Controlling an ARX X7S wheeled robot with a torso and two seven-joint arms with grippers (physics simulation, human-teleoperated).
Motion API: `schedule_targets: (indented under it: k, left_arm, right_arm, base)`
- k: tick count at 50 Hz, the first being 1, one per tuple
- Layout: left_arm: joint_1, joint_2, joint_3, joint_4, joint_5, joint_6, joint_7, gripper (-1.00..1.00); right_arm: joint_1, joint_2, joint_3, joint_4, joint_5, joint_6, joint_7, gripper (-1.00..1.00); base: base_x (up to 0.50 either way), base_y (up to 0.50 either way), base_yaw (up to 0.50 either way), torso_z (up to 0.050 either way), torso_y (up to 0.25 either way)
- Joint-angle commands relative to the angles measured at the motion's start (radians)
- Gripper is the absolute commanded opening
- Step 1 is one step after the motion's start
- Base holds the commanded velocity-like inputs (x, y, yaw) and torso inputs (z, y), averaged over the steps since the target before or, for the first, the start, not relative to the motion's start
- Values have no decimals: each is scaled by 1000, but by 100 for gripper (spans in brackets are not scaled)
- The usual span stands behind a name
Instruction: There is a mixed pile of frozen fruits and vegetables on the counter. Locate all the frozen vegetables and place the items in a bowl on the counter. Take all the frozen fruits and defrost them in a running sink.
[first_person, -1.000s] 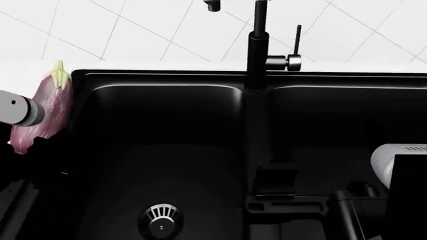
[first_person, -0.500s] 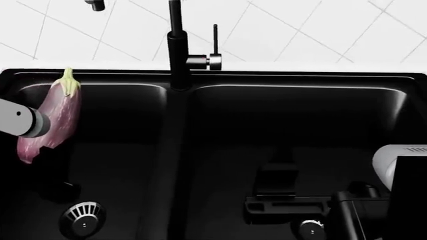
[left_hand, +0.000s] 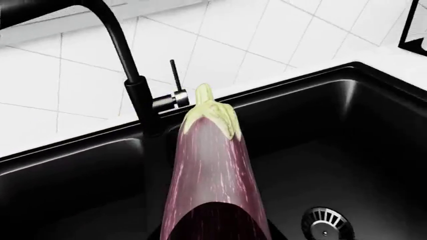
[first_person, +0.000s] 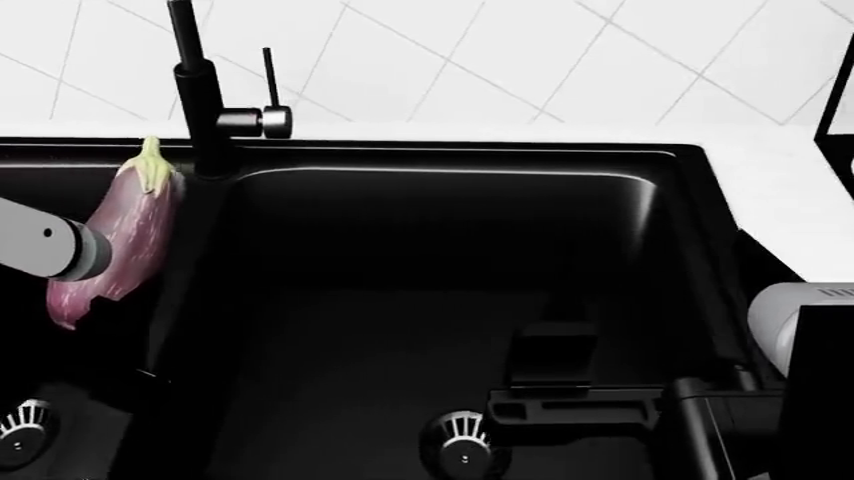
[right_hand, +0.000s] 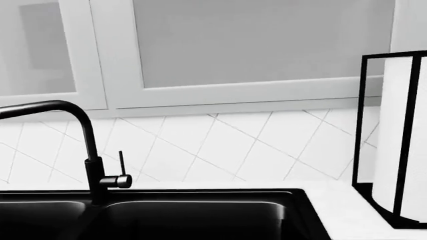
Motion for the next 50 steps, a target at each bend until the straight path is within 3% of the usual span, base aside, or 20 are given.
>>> schedule_targets:
  k: [1,50]
  left_arm:
    - [-7,20,17,-8,9,17,-8,-100]
    - [26,-7,23,49,-25,54,-8,-100]
  right_arm:
    - [2,5,0,-1,9,0,6,100]
    - [16,35,-9,-12,23,14,30,100]
  base:
    - [0,-500,0,0,0]
    - [0,-500,0,0,0]
